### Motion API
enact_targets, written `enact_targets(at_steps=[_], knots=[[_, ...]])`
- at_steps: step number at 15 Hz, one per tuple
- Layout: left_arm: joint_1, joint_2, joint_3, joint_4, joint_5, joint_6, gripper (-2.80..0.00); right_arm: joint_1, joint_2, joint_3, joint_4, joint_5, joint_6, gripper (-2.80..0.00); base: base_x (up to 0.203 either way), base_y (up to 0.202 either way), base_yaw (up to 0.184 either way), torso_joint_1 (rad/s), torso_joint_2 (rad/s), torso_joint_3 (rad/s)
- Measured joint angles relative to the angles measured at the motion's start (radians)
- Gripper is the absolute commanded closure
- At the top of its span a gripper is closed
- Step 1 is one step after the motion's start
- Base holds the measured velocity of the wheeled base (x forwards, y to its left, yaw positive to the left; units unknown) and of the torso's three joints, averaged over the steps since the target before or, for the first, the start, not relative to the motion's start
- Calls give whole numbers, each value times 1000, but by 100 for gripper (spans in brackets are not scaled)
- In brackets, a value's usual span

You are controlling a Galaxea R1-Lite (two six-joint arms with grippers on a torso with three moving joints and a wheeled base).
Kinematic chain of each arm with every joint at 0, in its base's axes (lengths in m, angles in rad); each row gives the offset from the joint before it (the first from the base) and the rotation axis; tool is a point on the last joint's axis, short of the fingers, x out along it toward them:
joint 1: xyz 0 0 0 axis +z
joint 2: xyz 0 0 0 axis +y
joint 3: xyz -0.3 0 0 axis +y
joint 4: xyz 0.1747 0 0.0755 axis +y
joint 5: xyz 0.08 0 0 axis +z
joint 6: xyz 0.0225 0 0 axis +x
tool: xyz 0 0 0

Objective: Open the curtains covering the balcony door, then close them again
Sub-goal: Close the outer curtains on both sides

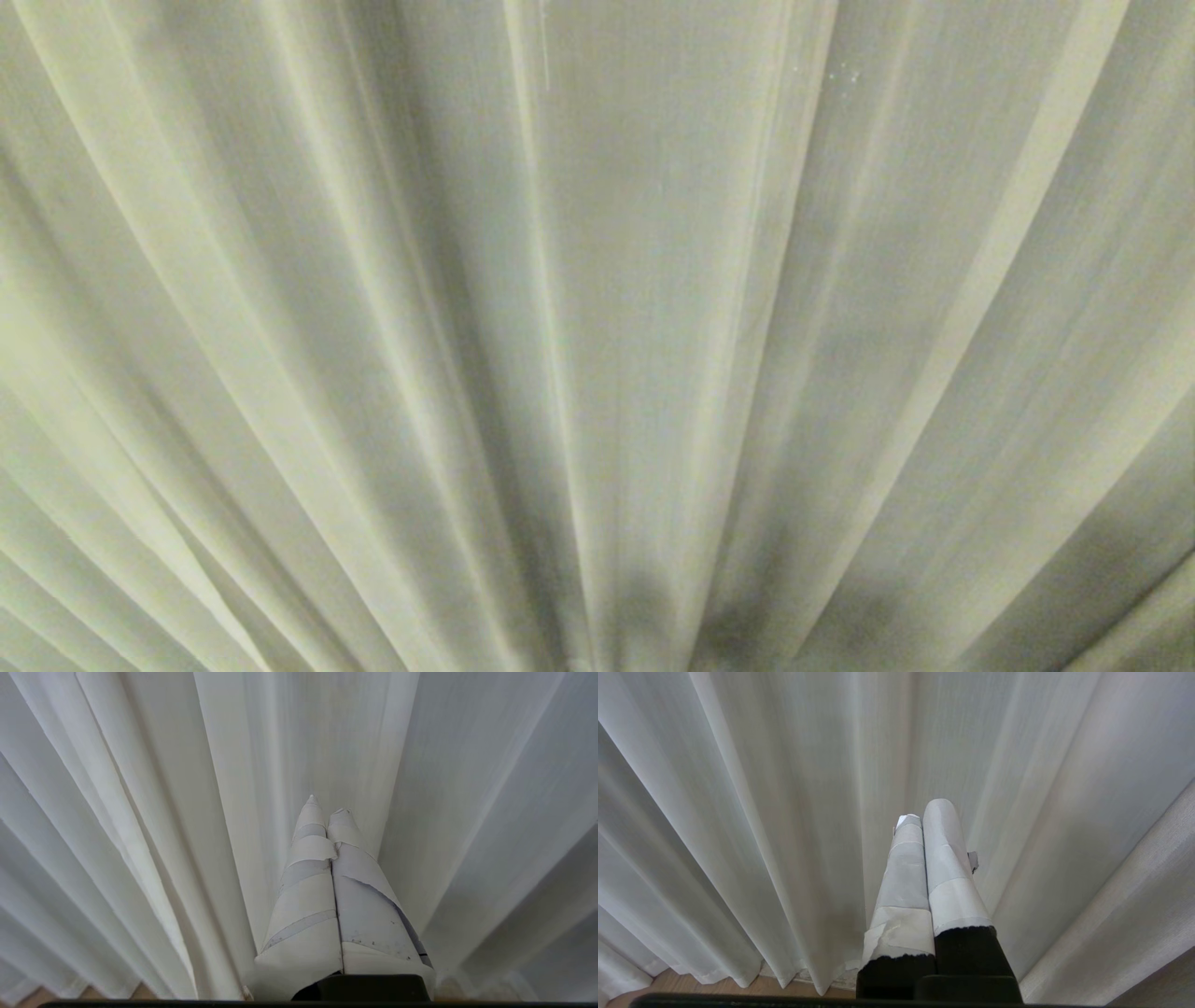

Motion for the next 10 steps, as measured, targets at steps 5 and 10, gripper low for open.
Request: enact_targets(at_steps=[5, 10], knots=[[0, -28, 0, 1, 0, 1, 0, 0, 0, 0, 0, 0, 0, 0, 0, 0, 0, 0, 0, 0], [0, -29, 0, 2, 0, 1, 0, 0, 0, 0, 0, 0, 0, 0, 0, 0, 0, 0, 0, 0]])
